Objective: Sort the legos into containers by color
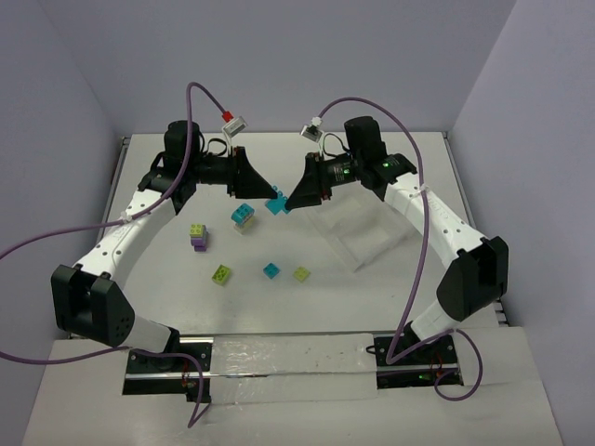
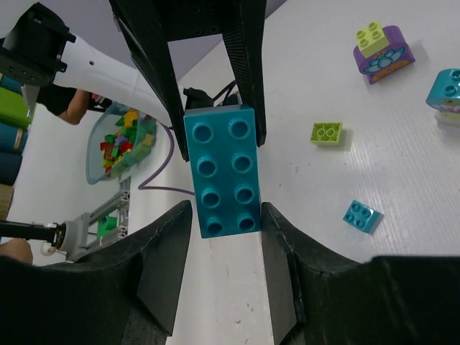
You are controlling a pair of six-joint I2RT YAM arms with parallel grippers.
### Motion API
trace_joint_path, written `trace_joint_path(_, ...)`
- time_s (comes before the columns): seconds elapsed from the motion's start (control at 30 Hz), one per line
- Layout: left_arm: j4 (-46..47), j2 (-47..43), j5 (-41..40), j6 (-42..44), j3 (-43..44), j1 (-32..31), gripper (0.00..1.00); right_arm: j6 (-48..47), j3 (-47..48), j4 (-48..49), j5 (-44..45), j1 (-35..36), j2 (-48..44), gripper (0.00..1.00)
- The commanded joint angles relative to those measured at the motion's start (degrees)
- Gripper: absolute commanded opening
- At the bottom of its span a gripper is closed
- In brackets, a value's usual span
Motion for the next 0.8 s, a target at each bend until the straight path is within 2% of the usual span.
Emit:
trace_joint_path(0.0,3.39,-1.53,0.83,0.30,-0.06,-0.01,0.00,-0.51,1.96,0.48,-2.80,1.21,0.79,0.50)
trace_joint_path(0.17,3.57,-1.61,0.64,0.13,-0.14,-0.03,0.00,-0.37,1.90,0.78,-2.82,1.36,1.07,0.35)
trace_joint_path(0.27,3.70,-1.64,0.73,0.26,-0.19,-0.01,0.00,0.24,2.08,1.13,-3.51,1.47,1.67,0.46)
trace_joint_path(0.4,4.01,-1.64,0.90,0.13,-0.14,-0.01,0.00,0.16,2.00,0.87,-3.34,1.56,2.15,0.52)
trace_joint_path(0.47,4.10,-1.60,0.96,0.08,-0.06,-0.01,0.00,0.21,1.90,1.09,-3.14,1.51,2.10,0.43)
trace_joint_path(0.57,4.06,-1.42,1.12,0.04,-0.14,-0.01,0.00,0.51,1.68,1.62,-2.89,1.56,1.89,0.21)
trace_joint_path(0.63,4.04,-1.35,1.11,0.13,-0.14,-0.01,0.00,0.86,1.41,2.12,-2.57,1.56,1.86,0.02)
trace_joint_path(0.77,3.75,-1.47,0.99,0.56,-0.32,-0.01,0.00,2.09,0.65,3.76,-1.99,1.47,1.44,0.00)
